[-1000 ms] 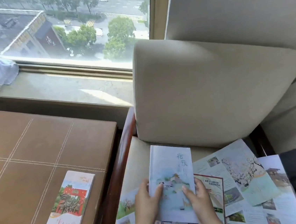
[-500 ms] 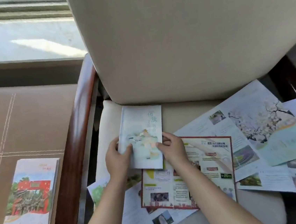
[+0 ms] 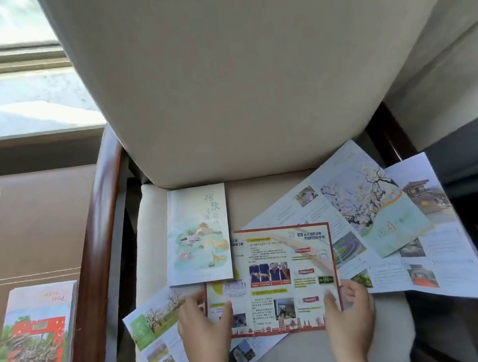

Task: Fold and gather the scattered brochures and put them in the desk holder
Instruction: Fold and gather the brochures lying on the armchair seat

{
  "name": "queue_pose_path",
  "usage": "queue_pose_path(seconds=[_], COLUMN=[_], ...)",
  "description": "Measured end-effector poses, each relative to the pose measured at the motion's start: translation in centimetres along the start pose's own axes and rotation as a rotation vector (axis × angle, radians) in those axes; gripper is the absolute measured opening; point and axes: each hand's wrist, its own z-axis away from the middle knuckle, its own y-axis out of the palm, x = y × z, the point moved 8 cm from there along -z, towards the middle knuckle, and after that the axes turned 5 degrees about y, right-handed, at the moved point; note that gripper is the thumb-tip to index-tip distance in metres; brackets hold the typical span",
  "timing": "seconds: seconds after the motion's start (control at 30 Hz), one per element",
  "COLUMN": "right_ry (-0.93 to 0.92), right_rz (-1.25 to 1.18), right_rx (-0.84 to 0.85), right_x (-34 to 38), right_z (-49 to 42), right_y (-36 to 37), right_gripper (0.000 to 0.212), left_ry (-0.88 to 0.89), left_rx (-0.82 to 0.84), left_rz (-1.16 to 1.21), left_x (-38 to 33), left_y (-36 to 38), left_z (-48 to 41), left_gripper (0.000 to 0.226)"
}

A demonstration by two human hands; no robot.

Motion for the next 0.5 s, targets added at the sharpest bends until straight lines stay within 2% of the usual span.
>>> queue_pose_path(seconds=[0.1, 0.17, 0.2, 0.27, 0.37, 0.5], right_ry=[0.123, 0.164, 0.185, 0.194, 0.095, -0.026], right_rz=[0.079, 0.108, 0.097, 0.075, 0.049, -0.003], right_rx=[0.075, 0.109, 0.124, 0.163, 0.171, 0.088], right_x=[-2.4, -2.9, -2.9, -2.7, -1.5, -0.1], right_z=[-0.6, -1.0, -1.2, -1.5, -1.1, 0.5], right_y=[0.4, 0.9, 1.1, 1.2, -0.2, -3.9], right_gripper=[0.043, 0.052, 0.051, 0.036, 0.01, 0.009], left_ry=[-0.151, -0.162, -0.146, -0.143, -0.141, -0.025], left_rx=[0.065, 0.07, 0.069, 0.076, 0.143, 0.316], left_rz=[-0.102, -0.195, -0.231, -0.237, -0.201, -0.062], left_x=[2.0, 2.4, 2.3, 2.4, 2.7, 2.0], left_y=[1.0, 1.2, 1.2, 1.4, 2.0, 3.9], left_z=[1.3, 1.4, 1.2, 0.6, 0.2, 1.7], left_gripper=[0.061, 0.067, 0.067, 0.066, 0.049, 0.016])
